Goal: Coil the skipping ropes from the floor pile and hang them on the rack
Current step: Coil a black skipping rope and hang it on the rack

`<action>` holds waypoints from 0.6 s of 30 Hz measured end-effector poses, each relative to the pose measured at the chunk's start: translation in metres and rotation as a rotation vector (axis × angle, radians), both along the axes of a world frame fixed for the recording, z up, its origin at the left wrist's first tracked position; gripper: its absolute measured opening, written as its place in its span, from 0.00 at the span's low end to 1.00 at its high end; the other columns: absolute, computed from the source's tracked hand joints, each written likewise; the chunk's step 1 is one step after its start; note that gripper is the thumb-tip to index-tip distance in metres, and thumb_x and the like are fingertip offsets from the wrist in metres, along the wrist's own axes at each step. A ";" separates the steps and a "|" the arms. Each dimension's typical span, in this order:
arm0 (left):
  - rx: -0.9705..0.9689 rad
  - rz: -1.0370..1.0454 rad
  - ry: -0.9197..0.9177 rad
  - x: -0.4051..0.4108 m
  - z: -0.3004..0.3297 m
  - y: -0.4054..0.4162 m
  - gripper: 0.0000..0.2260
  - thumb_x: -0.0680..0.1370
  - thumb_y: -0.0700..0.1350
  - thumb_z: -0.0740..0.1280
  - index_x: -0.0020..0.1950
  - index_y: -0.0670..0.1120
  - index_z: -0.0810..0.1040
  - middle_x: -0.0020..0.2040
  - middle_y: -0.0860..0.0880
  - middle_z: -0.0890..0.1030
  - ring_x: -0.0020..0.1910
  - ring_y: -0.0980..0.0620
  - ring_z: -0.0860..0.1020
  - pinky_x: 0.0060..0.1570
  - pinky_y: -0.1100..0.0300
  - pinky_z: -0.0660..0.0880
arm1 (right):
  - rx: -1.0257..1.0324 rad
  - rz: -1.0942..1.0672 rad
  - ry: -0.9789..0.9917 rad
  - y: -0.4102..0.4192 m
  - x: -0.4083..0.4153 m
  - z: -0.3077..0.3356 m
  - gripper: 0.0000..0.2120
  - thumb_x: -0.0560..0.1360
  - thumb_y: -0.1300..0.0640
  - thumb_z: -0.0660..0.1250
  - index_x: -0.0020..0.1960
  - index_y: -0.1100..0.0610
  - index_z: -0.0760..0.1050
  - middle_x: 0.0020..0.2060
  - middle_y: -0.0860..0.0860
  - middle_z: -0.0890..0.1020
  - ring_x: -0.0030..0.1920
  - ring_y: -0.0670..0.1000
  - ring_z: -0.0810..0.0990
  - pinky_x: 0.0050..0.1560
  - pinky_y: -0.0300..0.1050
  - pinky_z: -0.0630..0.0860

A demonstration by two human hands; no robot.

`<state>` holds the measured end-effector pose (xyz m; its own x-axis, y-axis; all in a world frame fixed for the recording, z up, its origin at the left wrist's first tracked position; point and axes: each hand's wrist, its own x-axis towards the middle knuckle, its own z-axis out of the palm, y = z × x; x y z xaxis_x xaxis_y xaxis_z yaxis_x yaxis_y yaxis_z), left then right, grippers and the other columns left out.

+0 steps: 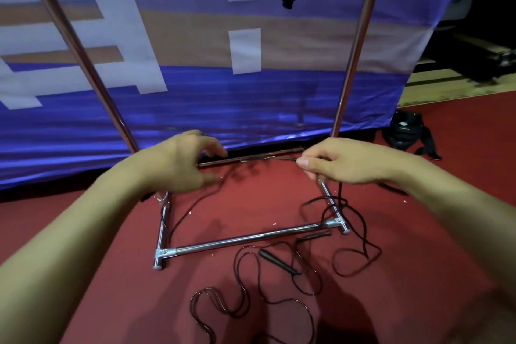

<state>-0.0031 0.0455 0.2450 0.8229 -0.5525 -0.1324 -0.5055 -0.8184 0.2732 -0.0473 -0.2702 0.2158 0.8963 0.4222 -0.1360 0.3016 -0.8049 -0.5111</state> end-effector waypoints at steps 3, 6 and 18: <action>-0.123 -0.115 0.059 -0.017 -0.005 -0.027 0.15 0.77 0.58 0.72 0.63 0.58 0.79 0.55 0.58 0.76 0.50 0.62 0.75 0.54 0.67 0.69 | 0.077 0.048 -0.056 0.021 -0.005 0.005 0.19 0.84 0.40 0.58 0.40 0.46 0.78 0.34 0.55 0.78 0.33 0.50 0.74 0.41 0.52 0.74; -0.191 -0.213 0.008 -0.029 -0.016 -0.054 0.13 0.82 0.59 0.64 0.60 0.53 0.81 0.49 0.55 0.75 0.47 0.59 0.74 0.53 0.65 0.72 | 0.150 0.048 -0.072 0.038 -0.012 0.011 0.19 0.85 0.44 0.58 0.39 0.46 0.77 0.33 0.48 0.79 0.34 0.44 0.76 0.41 0.44 0.73; 0.066 0.115 -0.171 0.017 -0.015 0.016 0.11 0.78 0.52 0.72 0.59 0.52 0.84 0.49 0.51 0.74 0.58 0.42 0.79 0.58 0.48 0.76 | -0.109 -0.070 0.139 -0.018 -0.006 0.002 0.20 0.83 0.40 0.60 0.39 0.50 0.77 0.31 0.45 0.75 0.34 0.46 0.72 0.43 0.47 0.73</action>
